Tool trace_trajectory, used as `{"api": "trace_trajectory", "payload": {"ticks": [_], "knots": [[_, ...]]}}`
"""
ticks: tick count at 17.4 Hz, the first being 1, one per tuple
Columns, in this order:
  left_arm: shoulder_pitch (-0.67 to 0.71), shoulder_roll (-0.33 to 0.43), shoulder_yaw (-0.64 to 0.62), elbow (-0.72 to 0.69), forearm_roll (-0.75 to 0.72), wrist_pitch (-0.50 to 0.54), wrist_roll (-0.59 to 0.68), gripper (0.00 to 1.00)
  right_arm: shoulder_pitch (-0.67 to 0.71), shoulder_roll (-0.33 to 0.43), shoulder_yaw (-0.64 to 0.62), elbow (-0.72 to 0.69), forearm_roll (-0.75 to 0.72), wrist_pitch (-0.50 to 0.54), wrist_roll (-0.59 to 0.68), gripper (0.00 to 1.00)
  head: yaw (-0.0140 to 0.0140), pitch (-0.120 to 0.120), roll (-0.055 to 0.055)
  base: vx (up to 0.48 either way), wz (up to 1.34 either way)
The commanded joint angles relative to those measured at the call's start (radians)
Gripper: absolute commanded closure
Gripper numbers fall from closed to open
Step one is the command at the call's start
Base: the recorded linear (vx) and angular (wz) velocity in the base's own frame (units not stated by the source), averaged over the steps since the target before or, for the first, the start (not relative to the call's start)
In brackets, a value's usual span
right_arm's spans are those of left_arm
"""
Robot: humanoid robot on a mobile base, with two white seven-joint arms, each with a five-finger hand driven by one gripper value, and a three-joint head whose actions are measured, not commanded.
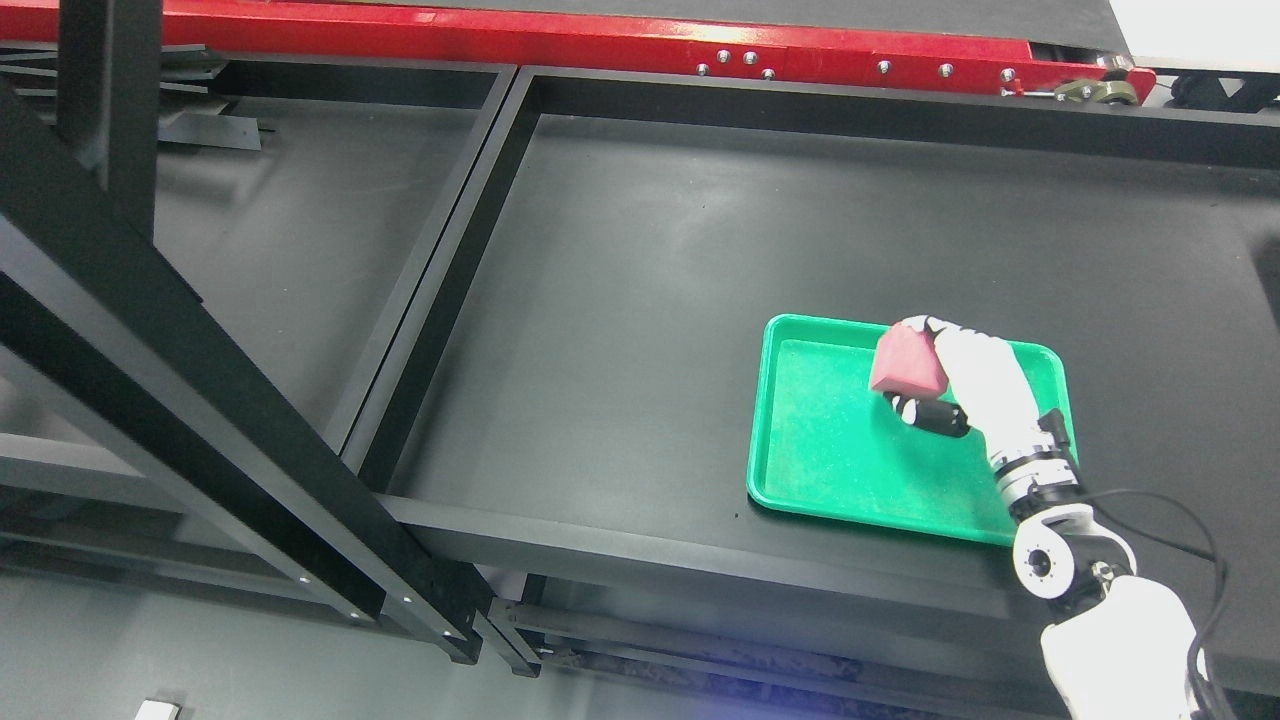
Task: Pick pink block from left shelf to tray
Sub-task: 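Grasp the pink cube with the right hand and lift it, then carry the pink cube in the right hand while turning toward the blue tray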
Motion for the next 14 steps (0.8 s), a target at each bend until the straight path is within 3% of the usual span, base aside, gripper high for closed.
{"api": "trace_trajectory", "payload": {"ticks": [1,8,14], "knots": [[0.009,0.018,0.000,0.000,-0.002,0.001,0.001,0.00,0.055,-0.003,-0.058,-0.140,-0.031,-0.013,-0.254,0.99,0.0000,0.000,0.000,0.000,0.00],[0.009,0.018,0.000,0.000,-0.002,0.001,0.001,0.00,0.173,0.009,-0.127,-0.273,-0.069,0.005,-0.263,0.99,0.0000,0.000,0.000,0.000,0.00],[0.009,0.018,0.000,0.000,-0.002,0.000,0.001,0.00,0.204,0.041,-0.164,-0.298,-0.103,0.031,-0.262,0.99,0.0000,0.000,0.000,-0.003,0.01]]}}
